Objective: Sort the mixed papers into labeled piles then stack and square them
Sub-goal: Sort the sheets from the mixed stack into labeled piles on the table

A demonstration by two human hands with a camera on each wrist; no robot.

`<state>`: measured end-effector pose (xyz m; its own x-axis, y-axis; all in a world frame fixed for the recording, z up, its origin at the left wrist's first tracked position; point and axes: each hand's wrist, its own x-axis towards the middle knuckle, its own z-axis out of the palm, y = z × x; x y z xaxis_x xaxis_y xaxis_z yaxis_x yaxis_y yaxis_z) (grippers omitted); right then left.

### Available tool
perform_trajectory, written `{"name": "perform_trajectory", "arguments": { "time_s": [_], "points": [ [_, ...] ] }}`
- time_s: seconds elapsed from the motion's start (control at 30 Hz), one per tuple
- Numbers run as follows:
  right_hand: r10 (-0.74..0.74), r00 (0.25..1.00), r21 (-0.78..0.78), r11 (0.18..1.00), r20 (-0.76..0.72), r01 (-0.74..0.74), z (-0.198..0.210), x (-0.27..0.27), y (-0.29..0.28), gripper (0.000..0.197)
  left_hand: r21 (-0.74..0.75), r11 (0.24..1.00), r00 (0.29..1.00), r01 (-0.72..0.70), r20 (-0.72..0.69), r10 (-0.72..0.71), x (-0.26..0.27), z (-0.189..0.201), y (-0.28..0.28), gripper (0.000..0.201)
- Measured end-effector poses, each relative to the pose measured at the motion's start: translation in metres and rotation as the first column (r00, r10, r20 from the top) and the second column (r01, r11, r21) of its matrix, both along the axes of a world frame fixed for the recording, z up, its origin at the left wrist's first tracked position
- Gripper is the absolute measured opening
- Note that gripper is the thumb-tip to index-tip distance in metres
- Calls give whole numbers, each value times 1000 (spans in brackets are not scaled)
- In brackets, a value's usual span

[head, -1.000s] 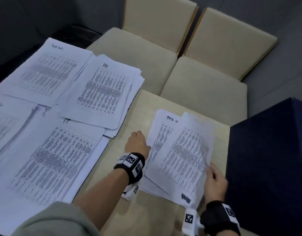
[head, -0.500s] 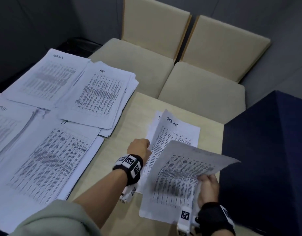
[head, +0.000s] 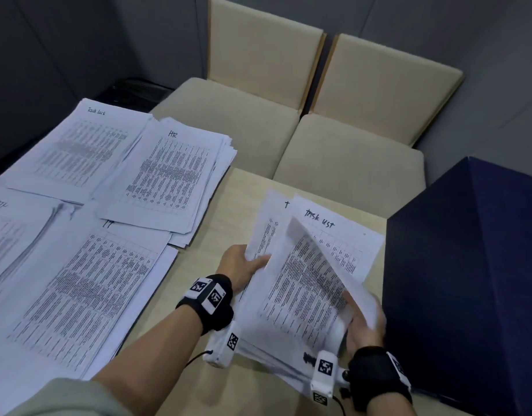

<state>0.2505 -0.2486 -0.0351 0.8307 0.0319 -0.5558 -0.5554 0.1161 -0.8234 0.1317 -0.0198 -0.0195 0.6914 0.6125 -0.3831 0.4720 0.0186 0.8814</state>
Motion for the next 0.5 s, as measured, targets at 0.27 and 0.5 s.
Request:
{"name": "perform_trajectory", "arguments": {
  "time_s": [0.27, 0.5],
  "points": [
    [-50, 995, -36, 998, -83, 47, 14, -1, -11, 17, -63, 991, 989, -114, -101, 107, -7, -6, 14, 23],
    [-49, 977, 118, 990, -208, 75, 20, 2, -4, 20, -256, 945, 978, -203, -12, 207, -6, 13, 14, 15]
  ]
}}
